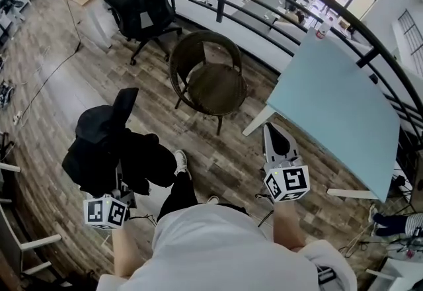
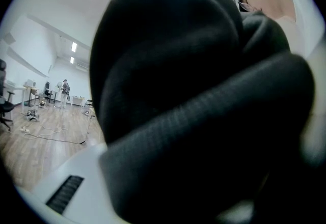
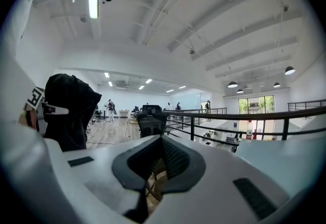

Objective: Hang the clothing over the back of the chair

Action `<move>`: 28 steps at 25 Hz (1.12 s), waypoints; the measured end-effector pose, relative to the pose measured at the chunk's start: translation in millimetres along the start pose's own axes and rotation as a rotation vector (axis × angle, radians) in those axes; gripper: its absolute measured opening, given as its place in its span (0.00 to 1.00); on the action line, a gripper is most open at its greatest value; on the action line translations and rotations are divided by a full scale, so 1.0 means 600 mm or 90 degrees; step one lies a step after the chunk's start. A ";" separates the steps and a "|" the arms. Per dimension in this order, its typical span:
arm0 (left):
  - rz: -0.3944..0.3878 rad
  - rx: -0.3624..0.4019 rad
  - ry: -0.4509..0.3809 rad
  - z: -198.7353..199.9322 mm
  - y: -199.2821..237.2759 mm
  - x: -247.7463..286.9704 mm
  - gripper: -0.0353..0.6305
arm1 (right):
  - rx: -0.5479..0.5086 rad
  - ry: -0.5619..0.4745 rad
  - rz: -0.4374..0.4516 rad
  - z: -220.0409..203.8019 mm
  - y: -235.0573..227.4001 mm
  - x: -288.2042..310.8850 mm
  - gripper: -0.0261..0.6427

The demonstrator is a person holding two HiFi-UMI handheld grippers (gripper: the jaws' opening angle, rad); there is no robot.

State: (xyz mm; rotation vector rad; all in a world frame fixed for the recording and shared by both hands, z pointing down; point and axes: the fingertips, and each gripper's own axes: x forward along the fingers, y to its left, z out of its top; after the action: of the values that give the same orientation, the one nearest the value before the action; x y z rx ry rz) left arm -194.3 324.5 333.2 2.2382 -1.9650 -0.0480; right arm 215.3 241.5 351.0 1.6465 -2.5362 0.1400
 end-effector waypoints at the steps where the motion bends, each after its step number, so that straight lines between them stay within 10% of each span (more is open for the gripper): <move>1: -0.007 0.000 0.005 -0.007 0.009 0.026 0.24 | 0.026 0.004 0.006 -0.003 0.001 0.019 0.07; 28: -0.166 -0.055 0.067 0.001 0.193 0.523 0.24 | 0.022 0.073 -0.064 0.061 0.029 0.480 0.07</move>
State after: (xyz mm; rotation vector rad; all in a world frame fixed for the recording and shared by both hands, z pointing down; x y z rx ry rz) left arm -265.9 0.1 375.0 2.3733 -1.5784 -0.0453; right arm 81.7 -16.7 356.4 1.7220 -2.3760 0.2623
